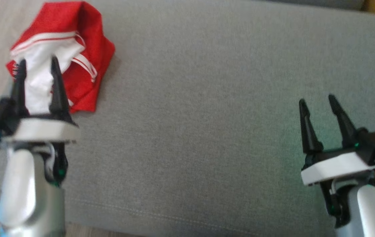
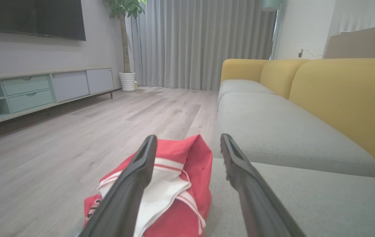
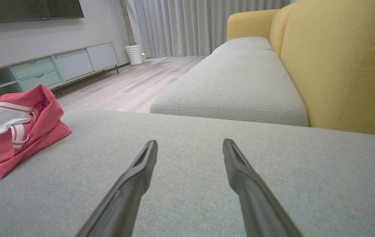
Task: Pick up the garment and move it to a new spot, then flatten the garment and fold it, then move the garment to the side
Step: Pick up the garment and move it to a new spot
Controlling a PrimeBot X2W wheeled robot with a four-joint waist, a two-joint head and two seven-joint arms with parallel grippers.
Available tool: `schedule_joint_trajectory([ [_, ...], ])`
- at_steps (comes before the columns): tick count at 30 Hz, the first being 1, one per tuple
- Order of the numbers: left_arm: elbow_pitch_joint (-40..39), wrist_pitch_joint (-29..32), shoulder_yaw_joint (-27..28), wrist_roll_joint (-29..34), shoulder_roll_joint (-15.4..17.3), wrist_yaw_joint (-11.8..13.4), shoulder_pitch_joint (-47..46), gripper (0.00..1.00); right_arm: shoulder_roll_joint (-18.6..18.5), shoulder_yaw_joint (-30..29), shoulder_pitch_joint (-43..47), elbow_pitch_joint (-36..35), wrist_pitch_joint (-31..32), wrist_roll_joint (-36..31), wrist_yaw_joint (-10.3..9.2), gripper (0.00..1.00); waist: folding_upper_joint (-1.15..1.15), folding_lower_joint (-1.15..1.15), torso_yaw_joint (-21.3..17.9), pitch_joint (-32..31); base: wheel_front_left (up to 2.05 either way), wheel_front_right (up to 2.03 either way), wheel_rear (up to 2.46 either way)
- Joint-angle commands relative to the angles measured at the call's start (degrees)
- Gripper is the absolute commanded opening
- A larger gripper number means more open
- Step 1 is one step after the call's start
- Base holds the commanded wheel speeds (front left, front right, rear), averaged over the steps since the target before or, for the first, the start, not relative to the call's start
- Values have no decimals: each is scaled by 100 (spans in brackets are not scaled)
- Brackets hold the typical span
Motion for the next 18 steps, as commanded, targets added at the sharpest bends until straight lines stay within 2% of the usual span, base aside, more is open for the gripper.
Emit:
schedule_joint_trajectory([
  [1, -50, -50, 241, -46, 207, -38, -436, 100, -48, 103, -248, -273, 43, -50, -4, 100, 0, 0, -165, 465, 0, 0, 0],
  [8, 1121, -50, 481, -93, 590, -128, -1690, 100, -157, 74, -585, -522, 152, -119, -4, 100, 0, 0, -320, 1216, 0, 0, 0],
  [18, 3447, -50, 521, 11, 1354, -193, -3212, 100, -193, 278, -922, -499, 131, -105, -4, 100, 0, 0, -563, 1675, 0, 0, 0],
])
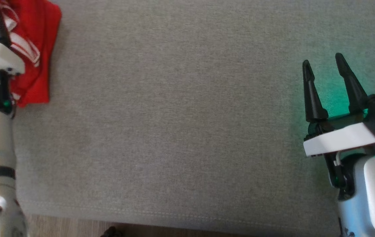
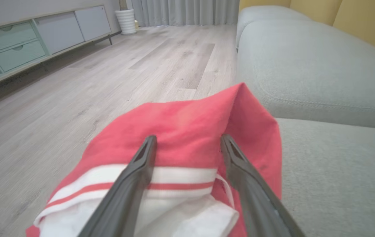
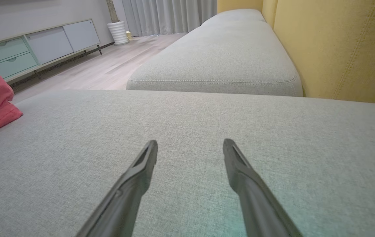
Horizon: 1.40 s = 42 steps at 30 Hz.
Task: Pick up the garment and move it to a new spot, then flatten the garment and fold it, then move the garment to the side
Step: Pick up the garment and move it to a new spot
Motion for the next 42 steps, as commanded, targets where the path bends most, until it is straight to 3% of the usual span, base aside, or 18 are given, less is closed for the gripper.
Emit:
schedule_joint_trajectory([
  [1, 143, -28, 141, 64, 444, 29, -226, 100, -11, 166, -70, -160, -32, -3, -4, 100, 0, -1, -90, 69, 0, 0, 0],
  [4, 732, 11, 84, 125, 593, 71, -487, 100, 4, 145, -78, -98, -69, 28, -4, 100, 0, -1, -121, 75, 0, 0, 0],
  [5, 901, 57, 73, 135, 639, 86, -560, 91, 9, 138, -76, -80, -82, 37, -4, 100, 0, -1, -126, 70, 0, 0, 0],
  [6, 1063, 116, 56, 143, 684, 83, -631, 49, 15, 129, -75, -64, -94, 46, -4, 100, 0, -1, -128, 63, 0, 0, 0],
  [8, 1354, 253, 3, 176, 765, 85, -746, 0, 28, 112, -68, -35, -114, 60, -4, 100, 0, -1, -126, 32, 0, 0, 0],
  [11, 1734, 522, -54, 181, 827, 71, -891, 0, 47, 98, -58, -4, -120, 86, -4, 100, 0, -1, -93, -30, 0, 0, 0],
  [16, 1927, 470, -156, 202, 904, 25, -1064, 0, 61, 104, -66, 36, -118, 115, -4, 100, 0, -1, -39, -130, 0, 0, 0],
  [23, 1317, -10, -196, 176, 910, 64, -1181, 0, 87, -9, 29, 121, -194, 165, -4, 100, 0, -1, 75, -482, 0, 0, 0],
  [29, -282, -26, 44, -88, 675, 50, -663, 0, 122, -128, 214, 176, -269, 220, -4, 100, 0, -1, 104, -1004, 0, 0, 0],
  [34, -1897, -25, 108, -310, 304, -3, 554, 0, 148, -197, 540, 198, -314, 317, -4, 100, 0, -1, -24, -1716, 0, 0, 0],
  [42, -4130, 440, -167, -384, -210, 42, 2340, 0, 154, -273, 1025, 149, -334, 595, -4, 100, 0, -1, -241, -2264, 0, 0, 0],
])
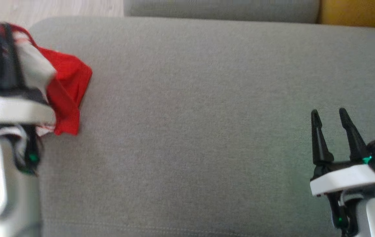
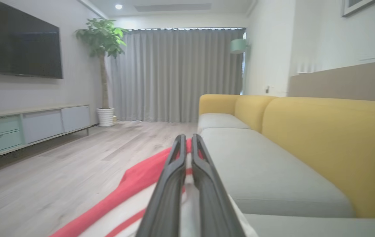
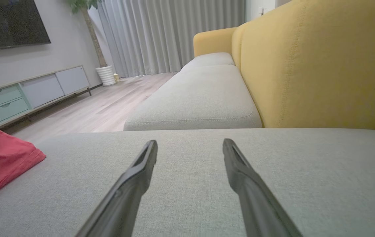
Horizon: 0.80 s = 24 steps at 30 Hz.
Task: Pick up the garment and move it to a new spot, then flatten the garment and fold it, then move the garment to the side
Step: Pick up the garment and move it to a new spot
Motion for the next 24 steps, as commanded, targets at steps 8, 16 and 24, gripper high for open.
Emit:
schedule_joint_trajectory([
  [8, -2031, 348, -678, -51, -319, -12, 917, 0, -11, 149, 39, -389, 7, 195, -4, 100, 0, 0, -541, -144, 0, 0, 0],
  [16, -2012, 456, -1609, -210, -546, -73, 619, 0, -11, 304, -189, -571, -26, 312, -4, 100, 0, 0, -1243, 338, 0, 0, 0],
  [24, -1156, 447, -2841, -405, -664, -124, -460, 0, -11, 517, -467, -598, -217, 542, -4, 100, 0, 0, -2187, 1103, 0, 0, 0],
])
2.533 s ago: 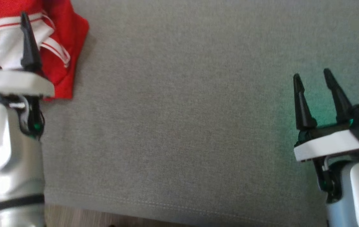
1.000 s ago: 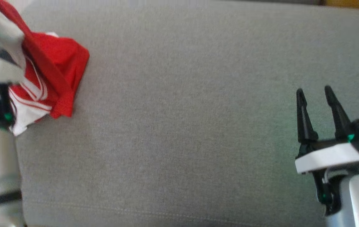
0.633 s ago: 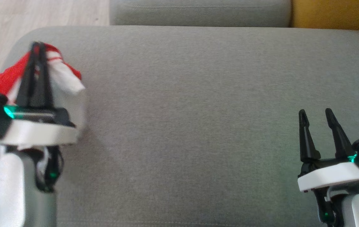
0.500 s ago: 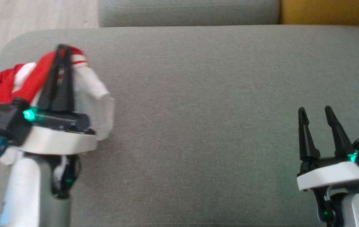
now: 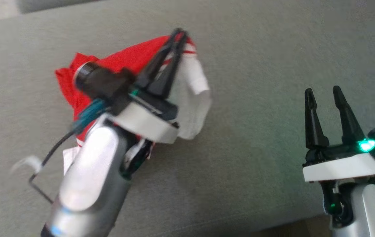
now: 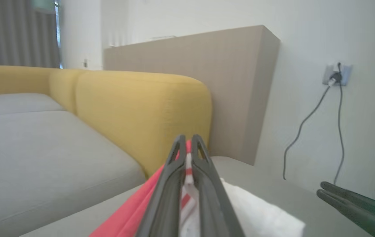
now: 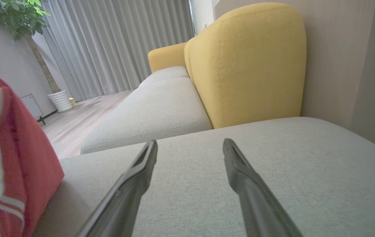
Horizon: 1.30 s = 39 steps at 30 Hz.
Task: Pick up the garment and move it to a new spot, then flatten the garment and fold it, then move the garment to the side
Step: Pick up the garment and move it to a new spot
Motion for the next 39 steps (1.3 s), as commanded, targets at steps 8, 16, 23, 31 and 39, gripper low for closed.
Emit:
schedule_joint_trajectory([
  [8, 999, -20, -676, -324, -19, 48, -1185, 0, -26, 347, -417, -15, -376, 290, -4, 100, 0, 0, -1098, 1075, 0, 0, 0],
  [16, 2472, 119, -1224, -593, -20, 101, -1579, 0, -26, 454, -562, 282, -642, 440, -4, 100, 0, 0, -1239, 1297, 0, 0, 0],
  [23, 2798, -359, -1652, -783, -21, 174, -1744, 100, -26, 380, -634, 475, -676, 400, -4, 100, 0, 0, -965, 1102, 0, 0, 0],
  [31, 2181, -830, -1513, -892, 35, 628, -1444, 100, -26, 189, -559, 415, -462, 97, -4, 100, 0, 0, -310, 624, 0, 0, 0],
  [39, 1446, -887, -769, -732, 501, 1244, -894, 100, -26, 65, -459, 256, -177, -194, -4, 100, 0, 0, 214, 310, 0, 0, 0],
])
